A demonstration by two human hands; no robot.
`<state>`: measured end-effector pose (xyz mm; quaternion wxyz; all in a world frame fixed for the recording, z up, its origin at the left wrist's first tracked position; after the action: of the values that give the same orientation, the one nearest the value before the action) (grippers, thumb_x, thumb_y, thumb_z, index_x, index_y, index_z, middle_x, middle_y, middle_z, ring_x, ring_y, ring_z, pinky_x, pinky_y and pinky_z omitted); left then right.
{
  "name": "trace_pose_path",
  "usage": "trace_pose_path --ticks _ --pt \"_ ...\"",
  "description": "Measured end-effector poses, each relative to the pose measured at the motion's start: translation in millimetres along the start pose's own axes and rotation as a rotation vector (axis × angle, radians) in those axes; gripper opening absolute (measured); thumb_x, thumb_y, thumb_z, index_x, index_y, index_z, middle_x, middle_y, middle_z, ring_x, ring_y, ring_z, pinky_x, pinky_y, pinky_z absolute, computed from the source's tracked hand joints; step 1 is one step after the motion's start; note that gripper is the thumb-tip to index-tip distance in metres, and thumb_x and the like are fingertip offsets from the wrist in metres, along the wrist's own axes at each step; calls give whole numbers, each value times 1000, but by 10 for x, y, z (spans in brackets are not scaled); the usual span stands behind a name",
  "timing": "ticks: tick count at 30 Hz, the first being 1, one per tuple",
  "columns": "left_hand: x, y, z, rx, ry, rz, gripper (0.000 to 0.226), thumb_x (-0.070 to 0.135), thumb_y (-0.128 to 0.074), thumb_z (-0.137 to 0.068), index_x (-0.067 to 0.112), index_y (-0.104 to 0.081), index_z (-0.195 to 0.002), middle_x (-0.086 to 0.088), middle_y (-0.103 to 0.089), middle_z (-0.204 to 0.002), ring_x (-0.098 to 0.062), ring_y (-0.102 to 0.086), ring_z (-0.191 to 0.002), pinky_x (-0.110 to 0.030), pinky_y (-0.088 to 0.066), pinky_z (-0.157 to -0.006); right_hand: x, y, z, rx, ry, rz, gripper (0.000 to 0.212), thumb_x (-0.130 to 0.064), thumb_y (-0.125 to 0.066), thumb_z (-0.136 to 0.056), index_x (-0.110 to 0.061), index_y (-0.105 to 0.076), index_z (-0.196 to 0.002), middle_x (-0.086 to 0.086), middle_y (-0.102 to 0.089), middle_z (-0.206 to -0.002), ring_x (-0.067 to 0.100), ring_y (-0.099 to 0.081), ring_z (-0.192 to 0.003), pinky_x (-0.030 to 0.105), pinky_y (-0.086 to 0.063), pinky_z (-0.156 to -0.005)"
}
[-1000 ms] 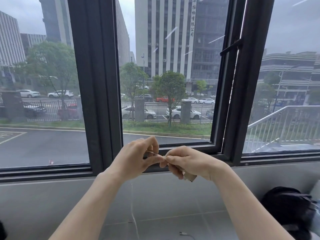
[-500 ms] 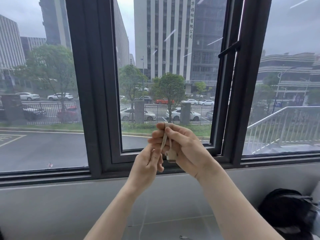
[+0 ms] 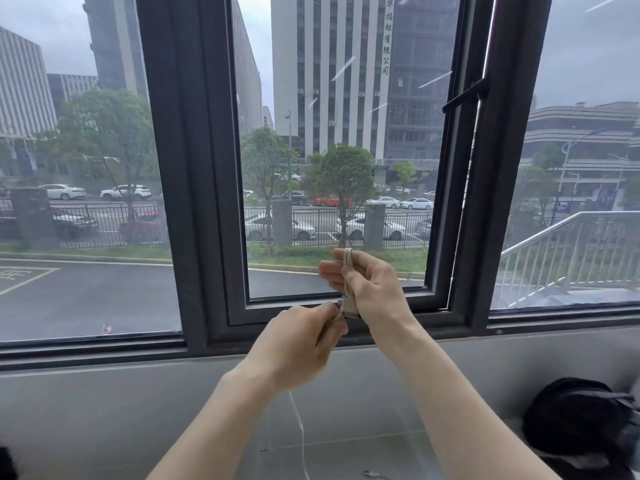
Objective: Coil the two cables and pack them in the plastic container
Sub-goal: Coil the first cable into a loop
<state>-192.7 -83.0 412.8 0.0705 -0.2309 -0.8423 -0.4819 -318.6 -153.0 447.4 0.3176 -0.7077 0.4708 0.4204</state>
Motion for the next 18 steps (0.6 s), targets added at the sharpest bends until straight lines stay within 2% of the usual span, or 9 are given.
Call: trace_pose_path --ticks 3,5,7,8,10,13,15,16,18 --pt "18 104 -30 46 -52 -130 26 43 -46 -96 25 -46 -77 8 -58 -65 -25 -53 -67 -36 -38 -58 52 -9 43 -89 -34 147 25 -11 -49 -106 -12 -67 -123 4 -80 -104 10 -77 -95 27 -62 -82" --pt "13 189 -45 39 -63 -199 19 42 -47 -92 27 -55 -86 7 -64 -69 -28 -58 -71 -36 -44 -60 73 -18 85 -175 -74 233 22 -17 -53 -105 -17 -71 -118 0 -80 -104 9 -74 -80 23 -57 -59" --pt "-5 274 -60 35 -62 -233 17 40 -49 -87 31 -61 -96 8 -70 -75 -26 -63 -75 -36 -51 -66 74 -22 123 -255 -70 352 22 -16 -53 -104 -17 -74 -107 -2 -78 -95 12 -61 -67 21 -46 -48" --pt "-17 314 -68 45 -68 -237 14 39 -52 -84 33 -59 -95 10 -67 -70 -23 -61 -72 -34 -50 -65 71 -26 148 -305 -73 404 25 -13 -50 -104 -16 -74 -102 0 -76 -89 14 -56 -66 22 -42 -47" --pt "-35 399 -91 52 -93 -225 14 40 -55 -80 35 -53 -93 13 -59 -60 -16 -55 -66 -32 -46 -61 68 -35 208 -396 -138 453 30 -14 -45 -103 -17 -75 -100 1 -74 -82 16 -60 -73 29 -44 -49" --pt "-76 512 -139 19 -126 -176 14 40 -60 -82 33 -53 -93 12 -61 -65 -7 -55 -66 -30 -47 -60 40 -43 275 -476 -211 391 35 -12 -37 -98 -8 -72 -99 8 -78 -88 26 -73 -90 47 -55 -70" --pt "-130 556 -165 -9 -128 -92 14 39 -69 -87 34 -57 -90 13 -62 -70 -4 -56 -67 -25 -45 -61 -12 -46 297 -510 -199 298 34 -8 -35 -102 -5 -69 -97 16 -76 -93 28 -74 -88 32 -55 -73" --pt "-166 572 -170 -16 -121 -31 15 39 -72 -88 35 -58 -89 13 -63 -73 -4 -57 -68 -22 -45 -61 -40 -44 308 -520 -197 263 34 -9 -34 -106 -5 -67 -99 17 -75 -93 27 -73 -85 23 -53 -68" --pt "-253 595 -159 0 -91 117 16 36 -76 -88 35 -61 -89 9 -66 -78 -8 -60 -71 -22 -49 -65 -73 -29 314 -521 -215 213 33 -14 -36 -109 0 -65 -103 20 -72 -94 28 -71 -83 14 -50 -57"
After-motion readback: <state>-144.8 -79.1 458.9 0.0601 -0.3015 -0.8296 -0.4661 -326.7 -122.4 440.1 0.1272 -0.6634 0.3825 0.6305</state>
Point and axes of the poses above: each hand's wrist, its own z-axis away from the middle knuckle, its own y-axis out of the back of the hand, x = y × z, the point moved 2 cm from there along -z, towards the middle knuckle
